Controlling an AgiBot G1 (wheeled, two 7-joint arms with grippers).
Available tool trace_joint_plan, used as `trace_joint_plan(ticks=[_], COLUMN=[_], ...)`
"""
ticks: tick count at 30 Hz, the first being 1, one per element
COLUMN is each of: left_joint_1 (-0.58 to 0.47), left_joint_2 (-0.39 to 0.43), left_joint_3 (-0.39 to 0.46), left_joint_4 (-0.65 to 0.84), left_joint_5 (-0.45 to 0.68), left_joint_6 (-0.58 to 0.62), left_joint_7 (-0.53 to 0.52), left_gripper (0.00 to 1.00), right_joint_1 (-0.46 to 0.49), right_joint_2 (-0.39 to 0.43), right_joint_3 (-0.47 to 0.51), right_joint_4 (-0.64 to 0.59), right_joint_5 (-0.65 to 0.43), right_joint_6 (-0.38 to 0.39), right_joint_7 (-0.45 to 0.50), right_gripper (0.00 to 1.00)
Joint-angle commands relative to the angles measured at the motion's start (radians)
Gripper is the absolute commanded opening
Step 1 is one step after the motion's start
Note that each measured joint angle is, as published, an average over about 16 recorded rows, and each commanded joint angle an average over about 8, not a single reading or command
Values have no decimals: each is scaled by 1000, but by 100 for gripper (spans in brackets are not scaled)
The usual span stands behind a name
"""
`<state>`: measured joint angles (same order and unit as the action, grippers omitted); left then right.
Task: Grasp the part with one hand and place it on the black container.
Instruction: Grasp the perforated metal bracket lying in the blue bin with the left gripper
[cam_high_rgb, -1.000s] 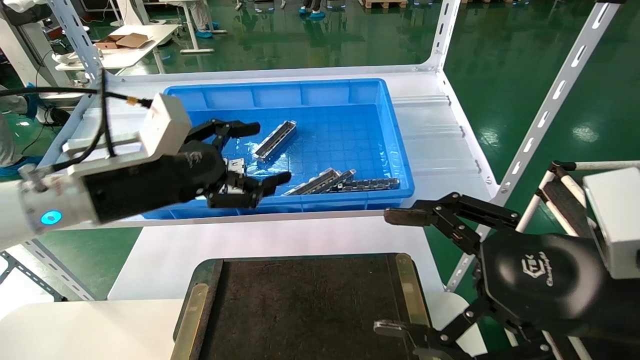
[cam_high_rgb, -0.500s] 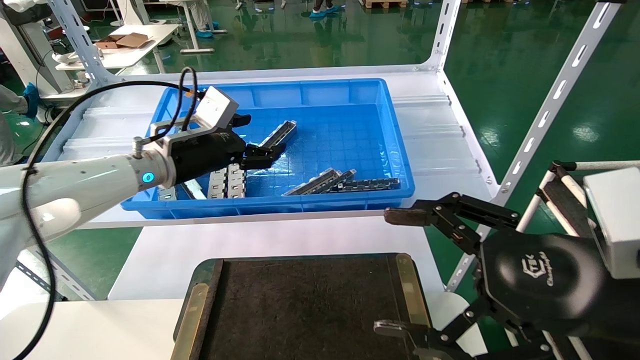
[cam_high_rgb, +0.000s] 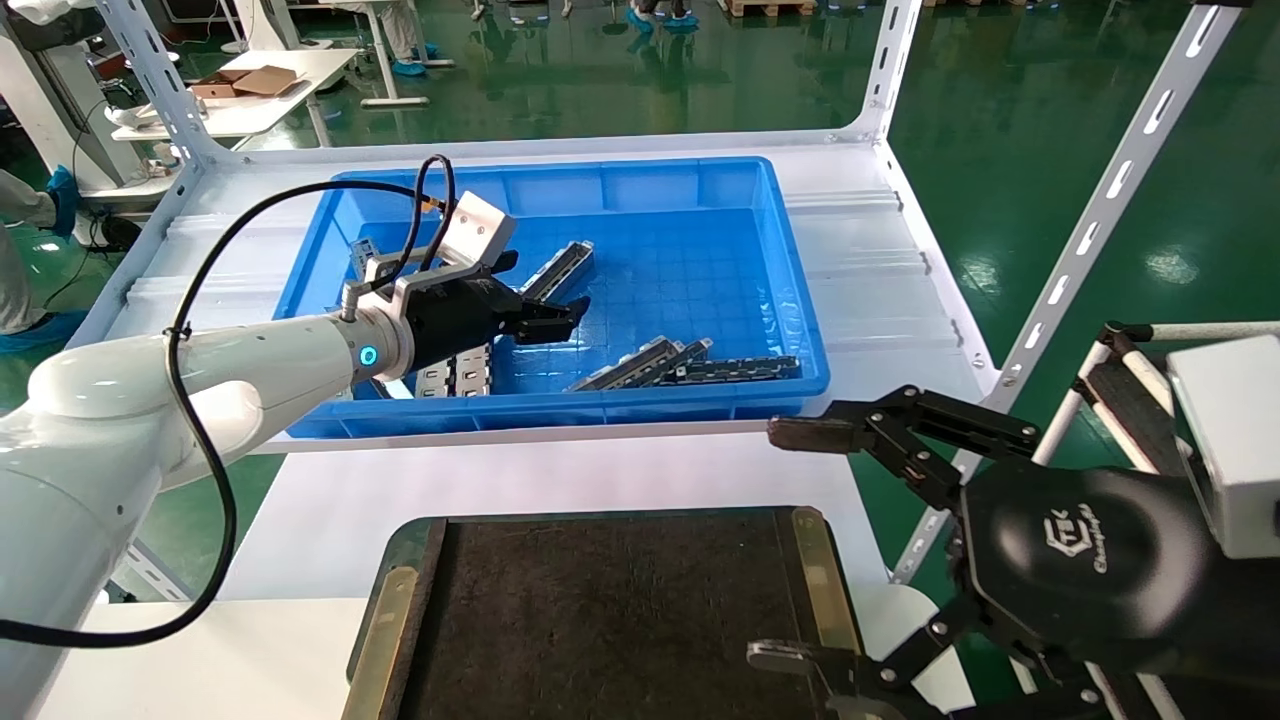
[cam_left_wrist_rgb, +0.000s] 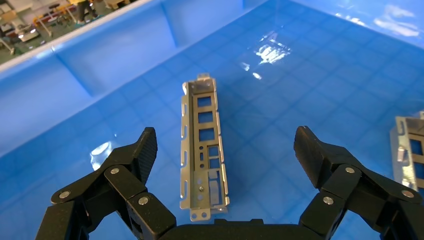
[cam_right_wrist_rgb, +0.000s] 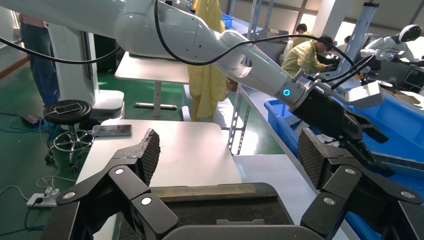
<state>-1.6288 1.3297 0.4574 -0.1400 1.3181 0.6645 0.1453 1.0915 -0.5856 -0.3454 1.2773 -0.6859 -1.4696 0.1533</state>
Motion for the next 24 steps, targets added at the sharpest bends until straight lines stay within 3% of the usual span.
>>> trace_joint_plan(ticks=[1,24], left_joint_1=[-6,16], left_joint_2=[12,22], left_joint_3=[-5,-18], left_joint_4=[24,68], left_joint_5=[-8,-65], left_joint_6=[-15,-64], left_joint_7=[16,42], left_gripper=[0,0], right_joint_1=[0,0], right_joint_2=[0,0], right_joint_3=[0,0], right_joint_4=[0,0], right_joint_5=[0,0], right_joint_6=[0,0], right_joint_7=[0,0], right_gripper=[0,0])
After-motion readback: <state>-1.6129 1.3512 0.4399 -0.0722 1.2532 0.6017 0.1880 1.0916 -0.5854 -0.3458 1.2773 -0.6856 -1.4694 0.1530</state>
